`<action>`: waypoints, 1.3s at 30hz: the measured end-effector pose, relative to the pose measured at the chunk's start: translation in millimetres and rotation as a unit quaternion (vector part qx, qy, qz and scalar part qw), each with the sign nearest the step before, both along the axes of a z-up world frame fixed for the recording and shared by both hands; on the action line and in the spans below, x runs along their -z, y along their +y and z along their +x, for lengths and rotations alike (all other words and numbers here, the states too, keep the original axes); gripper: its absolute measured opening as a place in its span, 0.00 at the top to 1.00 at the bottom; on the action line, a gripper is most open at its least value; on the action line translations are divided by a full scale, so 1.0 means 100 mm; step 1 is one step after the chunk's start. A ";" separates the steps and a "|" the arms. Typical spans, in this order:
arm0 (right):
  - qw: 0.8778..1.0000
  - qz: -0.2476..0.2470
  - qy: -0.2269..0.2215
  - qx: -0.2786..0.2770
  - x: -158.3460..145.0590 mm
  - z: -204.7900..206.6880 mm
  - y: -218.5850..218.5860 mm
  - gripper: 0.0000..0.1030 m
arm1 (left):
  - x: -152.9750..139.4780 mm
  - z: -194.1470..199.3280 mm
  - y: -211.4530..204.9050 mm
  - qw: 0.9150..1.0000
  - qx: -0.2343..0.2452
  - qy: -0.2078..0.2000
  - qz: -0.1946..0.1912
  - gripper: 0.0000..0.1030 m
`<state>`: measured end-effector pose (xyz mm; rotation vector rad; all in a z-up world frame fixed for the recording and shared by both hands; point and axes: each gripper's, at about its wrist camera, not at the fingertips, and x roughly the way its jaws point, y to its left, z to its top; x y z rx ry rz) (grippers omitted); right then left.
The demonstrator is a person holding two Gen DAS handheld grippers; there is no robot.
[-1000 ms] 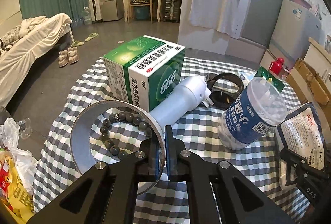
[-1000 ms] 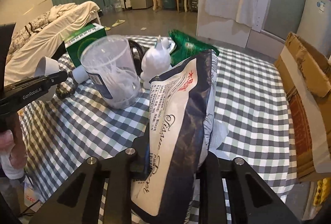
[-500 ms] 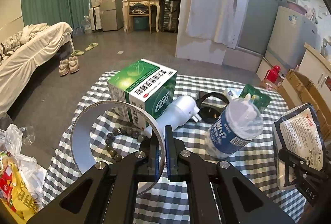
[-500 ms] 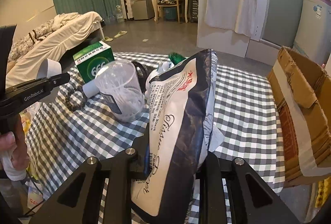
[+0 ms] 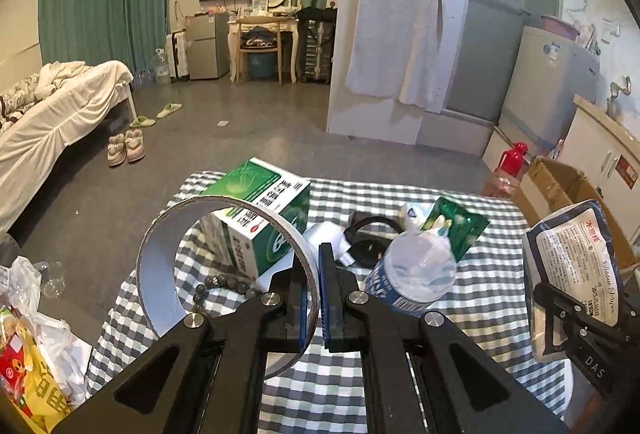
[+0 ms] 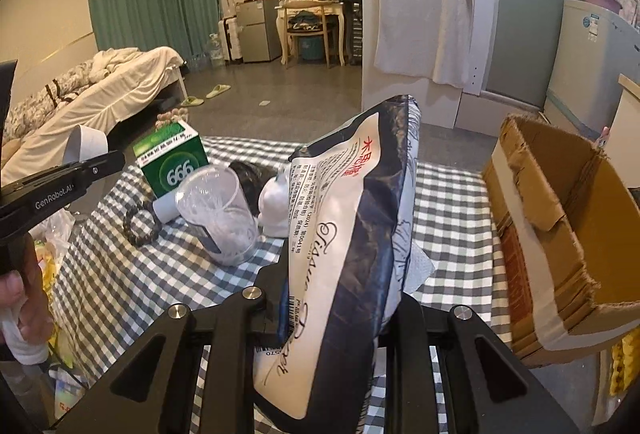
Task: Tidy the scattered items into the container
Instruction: 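Lift the tissue pack and carry it over the cardboard box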
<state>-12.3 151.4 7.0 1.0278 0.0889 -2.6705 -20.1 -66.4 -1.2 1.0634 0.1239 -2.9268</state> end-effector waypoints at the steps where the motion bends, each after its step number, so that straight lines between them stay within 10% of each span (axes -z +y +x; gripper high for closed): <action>1: 1.000 0.000 0.003 0.001 -0.02 0.01 0.01 0.79 | -0.02 -0.01 0.01 1.000 0.000 0.002 0.000 0.95; 19: 0.994 0.016 0.087 0.069 -0.73 0.01 0.60 0.79 | -0.35 -0.15 0.44 0.998 0.053 0.031 0.000 0.95; 39: 0.978 0.021 0.077 0.191 -0.83 0.05 1.60 0.79 | -0.52 -0.39 1.44 0.987 0.155 0.031 0.007 0.95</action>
